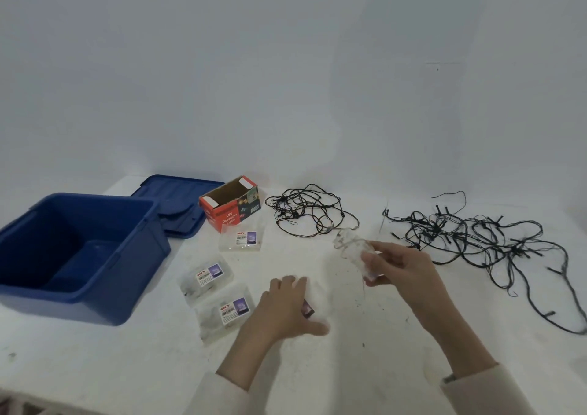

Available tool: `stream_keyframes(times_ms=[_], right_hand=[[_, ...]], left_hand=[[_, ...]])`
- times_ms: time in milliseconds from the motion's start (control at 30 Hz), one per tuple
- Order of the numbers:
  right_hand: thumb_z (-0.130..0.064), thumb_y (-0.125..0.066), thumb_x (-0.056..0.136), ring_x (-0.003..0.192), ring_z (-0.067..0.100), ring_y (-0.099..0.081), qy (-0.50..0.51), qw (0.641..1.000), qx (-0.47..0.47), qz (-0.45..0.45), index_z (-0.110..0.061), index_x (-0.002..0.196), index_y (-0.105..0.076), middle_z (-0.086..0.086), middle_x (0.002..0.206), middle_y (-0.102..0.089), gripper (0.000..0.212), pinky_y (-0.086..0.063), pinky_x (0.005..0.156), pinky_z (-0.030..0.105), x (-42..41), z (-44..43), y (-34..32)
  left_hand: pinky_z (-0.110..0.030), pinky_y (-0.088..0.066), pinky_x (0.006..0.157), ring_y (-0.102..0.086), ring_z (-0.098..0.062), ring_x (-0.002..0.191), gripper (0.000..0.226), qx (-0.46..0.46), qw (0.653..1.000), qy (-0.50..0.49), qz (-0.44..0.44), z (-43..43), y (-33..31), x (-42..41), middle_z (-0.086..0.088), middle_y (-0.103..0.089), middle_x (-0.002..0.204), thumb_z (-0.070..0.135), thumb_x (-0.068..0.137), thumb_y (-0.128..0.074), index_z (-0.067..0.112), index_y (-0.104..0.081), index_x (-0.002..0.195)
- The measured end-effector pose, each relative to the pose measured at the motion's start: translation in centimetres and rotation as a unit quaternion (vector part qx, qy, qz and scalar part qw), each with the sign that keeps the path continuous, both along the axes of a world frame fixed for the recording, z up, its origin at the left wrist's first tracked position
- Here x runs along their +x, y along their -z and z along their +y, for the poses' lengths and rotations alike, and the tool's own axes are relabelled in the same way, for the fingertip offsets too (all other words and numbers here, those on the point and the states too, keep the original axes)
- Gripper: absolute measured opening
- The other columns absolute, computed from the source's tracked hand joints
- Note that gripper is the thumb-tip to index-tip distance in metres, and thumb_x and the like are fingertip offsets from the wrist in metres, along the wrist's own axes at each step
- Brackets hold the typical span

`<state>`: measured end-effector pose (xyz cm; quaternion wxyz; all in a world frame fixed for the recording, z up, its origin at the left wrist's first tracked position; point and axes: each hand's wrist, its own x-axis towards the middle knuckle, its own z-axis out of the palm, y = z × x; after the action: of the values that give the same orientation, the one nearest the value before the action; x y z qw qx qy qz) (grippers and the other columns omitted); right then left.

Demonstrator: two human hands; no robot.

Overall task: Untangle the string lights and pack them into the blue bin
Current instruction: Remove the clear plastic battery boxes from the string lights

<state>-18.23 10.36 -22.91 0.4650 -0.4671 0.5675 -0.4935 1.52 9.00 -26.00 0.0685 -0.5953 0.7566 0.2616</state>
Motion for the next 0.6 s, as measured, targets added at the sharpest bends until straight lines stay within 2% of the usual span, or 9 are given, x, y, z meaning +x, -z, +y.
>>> stream_keyframes(times_ms=[67, 133, 200, 267, 333, 433, 467, 533, 600], right_hand=[[-0.015, -0.070, 0.081, 0.059, 0.016, -0.064, 0.012, 1.000, 0.005, -0.022, -0.009, 0.105, -0.071, 0.005, 0.069, -0.071, 0.025, -0.060, 0.072, 0.037, -0.1, -0.1, 0.2], [-0.015, -0.070, 0.080, 0.059, 0.017, -0.064, 0.021, 0.999, 0.007, -0.049, -0.009, 0.105, -0.070, 0.004, 0.071, -0.073, 0.026, -0.059, 0.072, 0.037, -0.1, 0.0, 0.2], [-0.016, -0.070, 0.079, 0.058, 0.018, -0.064, 0.026, 0.997, 0.005, -0.076, -0.008, 0.105, -0.069, 0.005, 0.073, -0.073, 0.027, -0.058, 0.068, 0.032, -0.2, 0.1, 0.1], [-0.016, -0.070, 0.078, 0.058, 0.019, -0.064, 0.027, 0.995, 0.004, -0.095, -0.007, 0.105, -0.069, 0.006, 0.074, -0.073, 0.029, -0.058, 0.065, 0.029, -0.2, 0.2, 0.0], [-0.014, -0.069, 0.079, 0.058, 0.019, -0.064, 0.030, 0.994, 0.004, -0.108, -0.007, 0.104, -0.069, 0.007, 0.075, -0.073, 0.026, -0.058, 0.064, 0.028, -0.3, 0.3, -0.1], [-0.012, -0.068, 0.080, 0.059, 0.019, -0.061, 0.025, 0.989, 0.014, -0.144, -0.004, 0.102, -0.069, 0.011, 0.073, -0.069, 0.024, -0.057, 0.061, 0.027, -0.1, 0.4, 0.0], [-0.013, -0.069, 0.078, 0.059, 0.020, -0.061, 0.022, 0.987, 0.020, -0.158, -0.002, 0.102, -0.069, 0.013, 0.072, -0.067, 0.026, -0.057, 0.060, 0.027, 0.1, 0.4, 0.0], [-0.018, -0.070, 0.072, 0.059, 0.020, -0.061, 0.012, 0.984, 0.033, -0.174, 0.000, 0.101, -0.069, 0.013, 0.071, -0.065, 0.035, -0.056, 0.059, 0.027, 0.7, 0.5, 0.2], [-0.021, -0.070, 0.071, 0.059, 0.021, -0.061, 0.004, 0.984, 0.041, -0.175, -0.001, 0.101, -0.069, 0.013, 0.070, -0.064, 0.037, -0.057, 0.060, 0.028, 1.4, 0.6, 0.4]], left_hand=[[-0.034, -0.030, 0.099, -0.028, -0.027, 0.127, 0.081, -0.059, 0.997, -0.001, -0.056, -0.1, 0.9, -0.4, -0.008, -0.032, 0.140, 0.045, 0.079, -0.063, 0.013, -0.023, 0.142], [-0.034, -0.028, 0.100, -0.026, -0.029, 0.129, 0.069, -0.093, 0.994, 0.001, -0.055, -0.5, 1.2, -0.3, -0.008, -0.031, 0.141, 0.031, 0.083, -0.060, 0.016, -0.026, 0.141], [-0.036, -0.017, 0.110, -0.009, -0.030, 0.139, 0.065, -0.096, 0.994, 0.042, -0.026, -0.8, 1.4, 0.1, -0.006, -0.017, 0.151, 0.015, 0.083, -0.056, 0.027, -0.030, 0.142], [-0.039, -0.001, 0.115, 0.013, -0.029, 0.143, 0.076, -0.090, 0.993, 0.074, -0.003, -0.6, 1.2, 0.2, -0.003, 0.005, 0.157, -0.002, 0.081, -0.050, 0.039, -0.027, 0.142], [-0.040, 0.002, 0.115, 0.020, -0.027, 0.143, 0.081, -0.098, 0.994, 0.035, 0.045, -0.5, 1.2, 0.1, -0.003, 0.013, 0.157, -0.007, 0.082, -0.043, 0.042, -0.021, 0.143], [-0.036, -0.012, 0.115, 0.002, -0.026, 0.143, 0.061, -0.117, 0.971, -0.136, 0.161, -0.6, 1.8, -0.1, -0.008, -0.004, 0.157, 0.014, 0.093, -0.044, 0.028, -0.018, 0.147], [-0.036, -0.016, 0.114, -0.004, -0.028, 0.141, 0.062, -0.114, 0.963, -0.178, 0.169, -0.6, 2.1, -0.2, -0.009, -0.011, 0.155, 0.025, 0.093, -0.047, 0.022, -0.016, 0.148], [-0.036, -0.021, 0.110, -0.014, -0.031, 0.137, 0.081, -0.093, 0.969, -0.198, 0.118, -0.6, 2.8, -0.4, -0.011, -0.020, 0.150, 0.049, 0.088, -0.053, 0.015, -0.010, 0.149], [-0.036, -0.026, 0.106, -0.023, -0.031, 0.131, 0.094, -0.089, 0.978, -0.175, 0.077, -0.7, 3.3, -0.6, -0.011, -0.029, 0.144, 0.059, 0.080, -0.057, 0.013, -0.010, 0.148]])
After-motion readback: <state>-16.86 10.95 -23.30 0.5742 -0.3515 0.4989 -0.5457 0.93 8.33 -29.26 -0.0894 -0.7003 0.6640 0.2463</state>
